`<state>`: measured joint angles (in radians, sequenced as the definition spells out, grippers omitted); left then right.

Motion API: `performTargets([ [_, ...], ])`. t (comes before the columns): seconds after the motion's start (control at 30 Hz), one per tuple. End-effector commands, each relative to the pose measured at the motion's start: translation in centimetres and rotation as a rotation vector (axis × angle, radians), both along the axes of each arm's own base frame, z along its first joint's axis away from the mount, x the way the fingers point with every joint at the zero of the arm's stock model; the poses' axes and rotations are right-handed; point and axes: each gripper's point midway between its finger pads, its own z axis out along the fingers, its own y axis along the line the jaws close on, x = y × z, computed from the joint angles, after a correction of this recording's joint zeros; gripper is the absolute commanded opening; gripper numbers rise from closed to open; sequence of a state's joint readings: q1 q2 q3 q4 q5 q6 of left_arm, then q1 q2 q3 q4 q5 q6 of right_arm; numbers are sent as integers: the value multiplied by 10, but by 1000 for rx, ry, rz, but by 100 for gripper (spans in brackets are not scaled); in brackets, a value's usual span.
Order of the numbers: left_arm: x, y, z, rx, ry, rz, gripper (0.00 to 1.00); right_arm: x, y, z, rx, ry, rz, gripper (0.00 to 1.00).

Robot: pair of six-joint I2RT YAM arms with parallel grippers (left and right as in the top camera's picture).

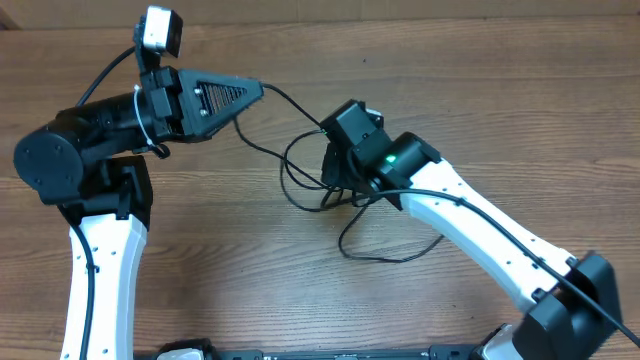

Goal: Untangle cables

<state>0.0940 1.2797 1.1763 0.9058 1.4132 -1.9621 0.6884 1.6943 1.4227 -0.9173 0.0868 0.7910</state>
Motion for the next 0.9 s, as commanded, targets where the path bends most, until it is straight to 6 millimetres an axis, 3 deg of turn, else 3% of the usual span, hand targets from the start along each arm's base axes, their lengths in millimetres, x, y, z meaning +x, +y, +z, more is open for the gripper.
performTargets([
  [0.0,-2,6,27,-76,-23,63,4,7,-37,-27,-187,9,-124,8],
  [0.13,8,27,29,-84,-33,141,4,5,-62,-27,-278,10,-182,12],
  [0.17,12,36,29,-78,-46,175,4,4,-71,-28,-295,27,-197,18],
  [0.33,21,69,27,-52,-86,288,4,8,-118,-31,-338,102,-301,28],
  [0.37,23,77,25,-35,-102,312,4,8,-127,-33,-327,132,-322,37],
  [0.47,22,80,22,-5,-140,319,4,7,-129,-36,-274,184,-312,48],
  [0.5,21,78,21,25,-197,315,4,7,-126,-38,-245,200,-271,61],
  [0.6,17,71,15,79,-274,283,4,8,-120,-38,-215,207,-250,79],
  [0.67,15,64,11,117,-345,251,4,9,-115,-38,-192,208,-245,97],
  [0.77,20,54,6,117,-371,222,11,9,-106,-36,-138,215,-230,100],
  [0.87,42,51,-4,81,-309,243,18,9,-100,-32,-105,210,-222,100],
])
